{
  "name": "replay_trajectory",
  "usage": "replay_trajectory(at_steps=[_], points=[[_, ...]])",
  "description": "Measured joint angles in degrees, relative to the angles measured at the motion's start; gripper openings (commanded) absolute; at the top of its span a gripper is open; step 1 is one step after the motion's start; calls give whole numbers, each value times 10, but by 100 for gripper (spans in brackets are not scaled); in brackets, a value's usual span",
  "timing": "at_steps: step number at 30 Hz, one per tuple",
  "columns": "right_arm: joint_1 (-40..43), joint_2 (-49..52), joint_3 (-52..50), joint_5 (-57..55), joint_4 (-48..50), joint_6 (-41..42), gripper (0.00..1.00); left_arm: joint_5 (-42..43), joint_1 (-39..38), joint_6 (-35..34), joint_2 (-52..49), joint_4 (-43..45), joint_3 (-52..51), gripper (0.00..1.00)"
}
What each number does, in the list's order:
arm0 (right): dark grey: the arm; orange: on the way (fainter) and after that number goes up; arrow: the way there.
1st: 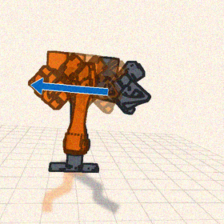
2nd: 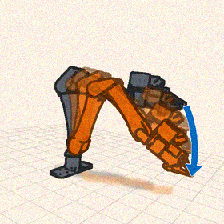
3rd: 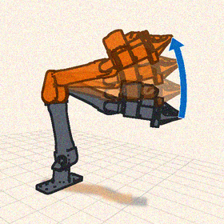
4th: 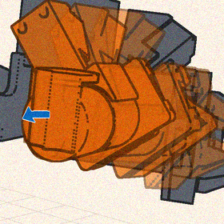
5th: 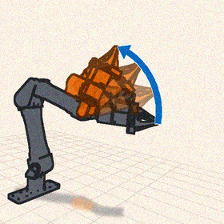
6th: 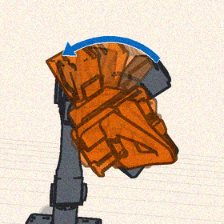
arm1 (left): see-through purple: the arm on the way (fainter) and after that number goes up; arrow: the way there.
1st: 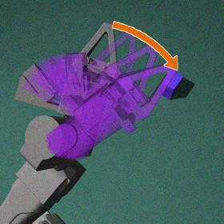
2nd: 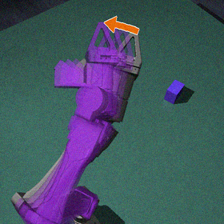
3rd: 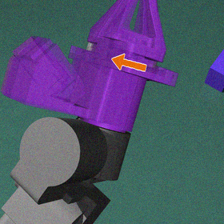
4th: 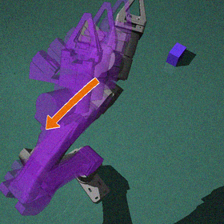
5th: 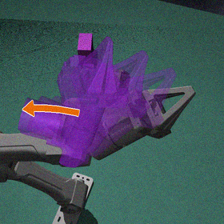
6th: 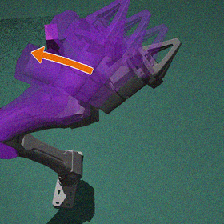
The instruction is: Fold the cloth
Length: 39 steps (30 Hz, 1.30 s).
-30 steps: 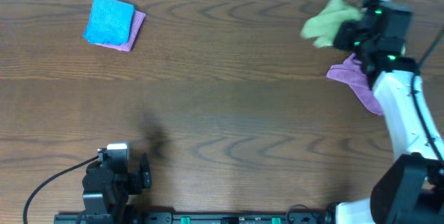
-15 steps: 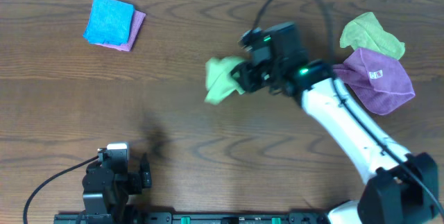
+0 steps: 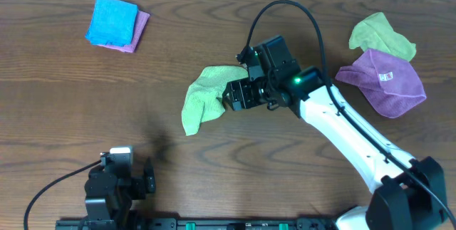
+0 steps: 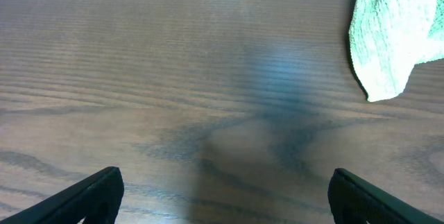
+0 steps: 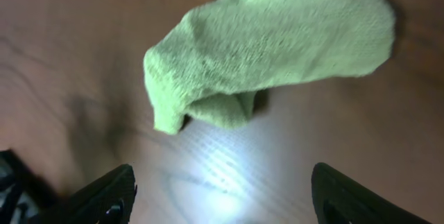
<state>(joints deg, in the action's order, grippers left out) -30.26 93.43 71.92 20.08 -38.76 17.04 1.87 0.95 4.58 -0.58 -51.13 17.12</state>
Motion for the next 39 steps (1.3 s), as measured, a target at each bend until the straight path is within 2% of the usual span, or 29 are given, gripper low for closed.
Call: replay_trajectory(at_steps=[5, 9, 17, 27, 33, 39], points=[[-10, 3, 0, 1, -5, -1, 81, 0, 0, 0, 0, 0, 0, 95], [-14, 26, 0, -43, 7, -1, 83, 0, 0, 0, 0, 0, 0, 95], [13, 145, -1, -102, 142, -3, 83, 0, 0, 0, 0, 0, 0, 95], [42, 185, -1, -111, 227, -7, 82, 0, 0, 0, 0, 0, 0, 95], [45, 216, -1, -106, 237, -7, 78, 0, 0, 0, 0, 0, 0, 95], [45, 217, -1, -98, 249, -11, 65, 0, 0, 0, 0, 0, 0, 95]])
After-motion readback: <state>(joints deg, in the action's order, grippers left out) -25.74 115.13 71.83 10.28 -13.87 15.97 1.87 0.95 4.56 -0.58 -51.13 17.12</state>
